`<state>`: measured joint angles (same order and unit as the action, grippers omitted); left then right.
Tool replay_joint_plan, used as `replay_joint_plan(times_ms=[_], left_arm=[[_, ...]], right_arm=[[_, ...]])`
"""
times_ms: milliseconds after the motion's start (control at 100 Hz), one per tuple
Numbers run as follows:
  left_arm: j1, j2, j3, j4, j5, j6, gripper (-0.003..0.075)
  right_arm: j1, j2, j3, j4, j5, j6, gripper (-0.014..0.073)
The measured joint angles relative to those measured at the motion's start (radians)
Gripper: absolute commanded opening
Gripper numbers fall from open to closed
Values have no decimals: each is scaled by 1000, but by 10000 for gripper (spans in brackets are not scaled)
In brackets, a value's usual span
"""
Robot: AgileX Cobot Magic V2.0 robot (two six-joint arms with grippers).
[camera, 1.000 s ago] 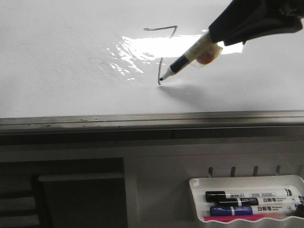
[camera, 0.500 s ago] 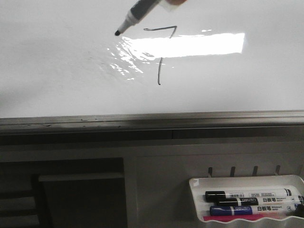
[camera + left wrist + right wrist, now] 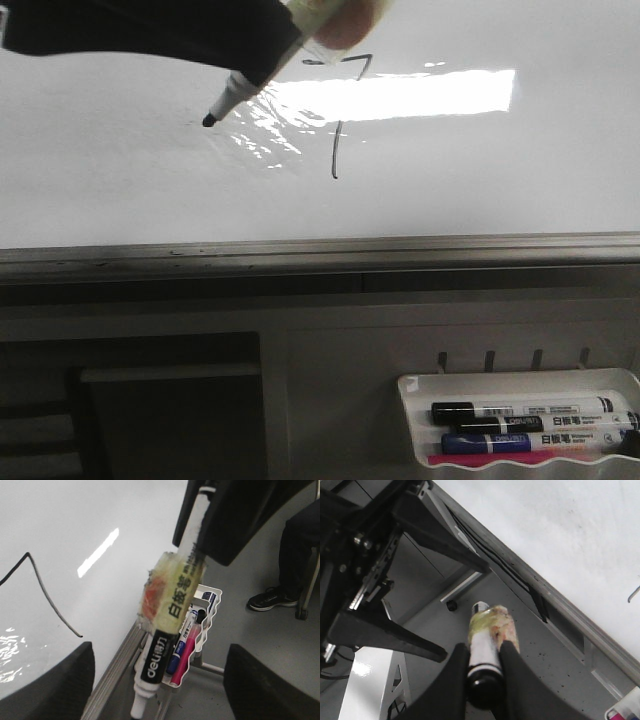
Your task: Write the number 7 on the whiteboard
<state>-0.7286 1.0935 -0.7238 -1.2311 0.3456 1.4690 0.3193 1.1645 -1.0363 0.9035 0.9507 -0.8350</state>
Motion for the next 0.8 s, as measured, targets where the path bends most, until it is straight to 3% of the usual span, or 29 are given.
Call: replay_joint_plan(times_ms=[230, 520, 590, 670, 800], left_arm=[[-17, 96, -35, 15, -30, 20, 323], [-20, 120, -54, 26, -31, 27, -17], [-21, 120, -54, 43, -21, 43, -20], [-22, 120, -54, 51, -17, 52, -20], [-24, 120, -54, 39, -36, 42, -20]], right_arm=[[0, 0, -2, -2, 4, 0, -53], [0, 0, -2, -2, 0, 0, -53], [0, 0, -2, 0, 0, 0, -37], [0, 0, -2, 2, 0, 1, 61], [0, 1, -2, 1, -2, 2, 411]])
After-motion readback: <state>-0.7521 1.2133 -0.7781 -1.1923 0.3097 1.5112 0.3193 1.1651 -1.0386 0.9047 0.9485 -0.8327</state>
